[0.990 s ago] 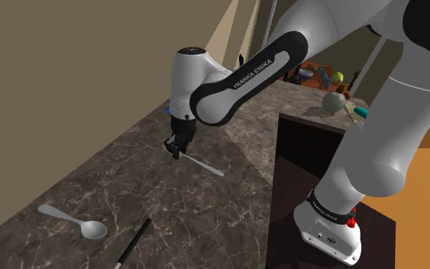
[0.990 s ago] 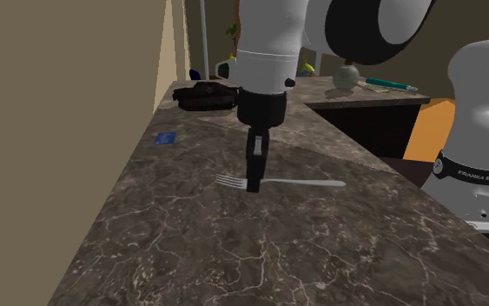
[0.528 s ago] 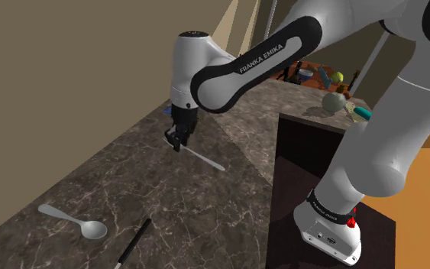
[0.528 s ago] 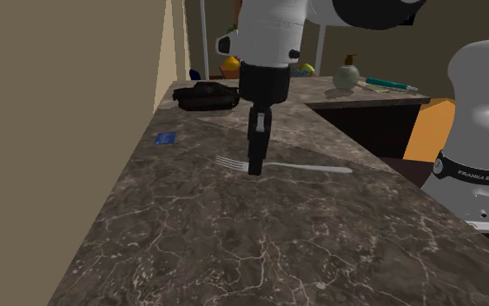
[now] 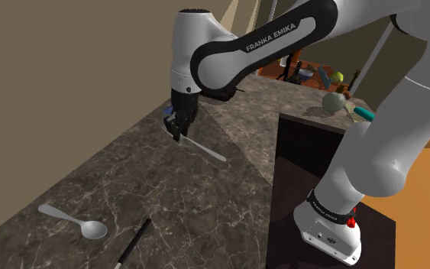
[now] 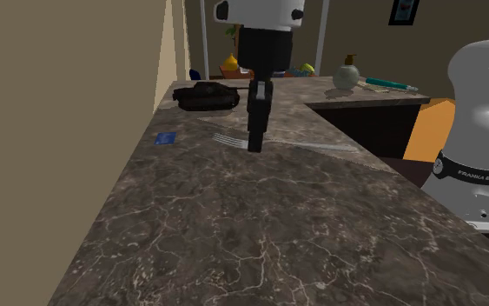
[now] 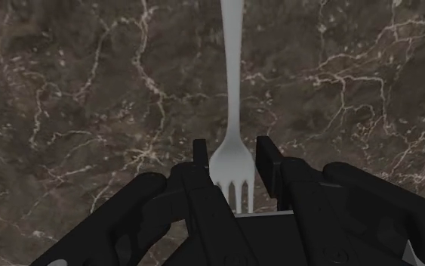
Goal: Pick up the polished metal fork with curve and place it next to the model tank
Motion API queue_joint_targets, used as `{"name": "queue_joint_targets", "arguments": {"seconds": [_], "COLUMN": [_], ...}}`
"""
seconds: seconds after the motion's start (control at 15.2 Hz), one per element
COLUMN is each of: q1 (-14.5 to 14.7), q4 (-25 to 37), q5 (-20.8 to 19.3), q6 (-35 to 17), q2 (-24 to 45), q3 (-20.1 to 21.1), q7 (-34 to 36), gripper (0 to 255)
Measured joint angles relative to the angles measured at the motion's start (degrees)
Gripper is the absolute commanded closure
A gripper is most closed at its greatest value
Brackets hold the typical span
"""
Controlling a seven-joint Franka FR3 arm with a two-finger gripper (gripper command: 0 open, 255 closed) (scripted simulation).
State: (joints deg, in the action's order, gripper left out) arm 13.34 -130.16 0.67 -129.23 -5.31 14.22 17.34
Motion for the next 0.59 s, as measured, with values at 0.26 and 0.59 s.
{"name": "queue_joint_targets", "arguments": {"seconds": [0.26,0.59], "q1": [0.0,0.0], "q4": [1.6,4.1], "q5": [0.4,0.8], "q6": [3.1,6.9], "q2": [-1.5,-2.9], "q3": [-0.2,-0.3], "q7": [-0.4,-0.6], "gripper": [255,255]}}
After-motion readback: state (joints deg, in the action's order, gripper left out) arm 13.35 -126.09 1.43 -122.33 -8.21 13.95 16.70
